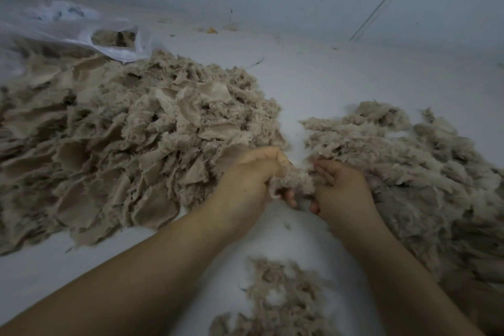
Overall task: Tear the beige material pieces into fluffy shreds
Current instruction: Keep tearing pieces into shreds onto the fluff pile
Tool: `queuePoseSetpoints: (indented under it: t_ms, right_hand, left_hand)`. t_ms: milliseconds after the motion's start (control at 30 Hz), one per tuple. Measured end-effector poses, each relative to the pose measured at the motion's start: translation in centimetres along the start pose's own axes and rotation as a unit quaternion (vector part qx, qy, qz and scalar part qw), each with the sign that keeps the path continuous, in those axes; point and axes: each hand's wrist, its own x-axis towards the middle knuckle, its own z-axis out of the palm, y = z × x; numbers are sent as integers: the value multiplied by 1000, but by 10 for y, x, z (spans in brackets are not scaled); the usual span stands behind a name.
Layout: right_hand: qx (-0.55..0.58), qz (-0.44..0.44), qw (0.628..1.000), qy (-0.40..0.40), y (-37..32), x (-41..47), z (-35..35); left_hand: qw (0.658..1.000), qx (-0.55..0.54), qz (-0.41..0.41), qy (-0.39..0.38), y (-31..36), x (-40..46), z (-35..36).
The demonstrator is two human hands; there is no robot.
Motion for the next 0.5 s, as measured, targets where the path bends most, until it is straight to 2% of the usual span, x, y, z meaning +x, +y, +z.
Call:
queuePoseSetpoints:
  t_ms: [100,167,300,433,500]
  right_hand:
    - [-40,-10,999,-5,1,-1,0]
    - [-42,-13,999,-2,1,-1,0]
    - [36,-13,999,-3,-1,-3,-1]
    - [36,-76,995,-48,-5,-8,2]
    - [28,-76,995,-52,-4,-7,3]
  left_hand:
    - [999,-53,6,1,1,-1,-1]
    - [998,-51,12,19,0,0,-2]
    - [991,95,18,88,-12,7,-8]
    - [991,101,14,83,-21,12,-10]
    - [990,111,4,87,-23,14,-13]
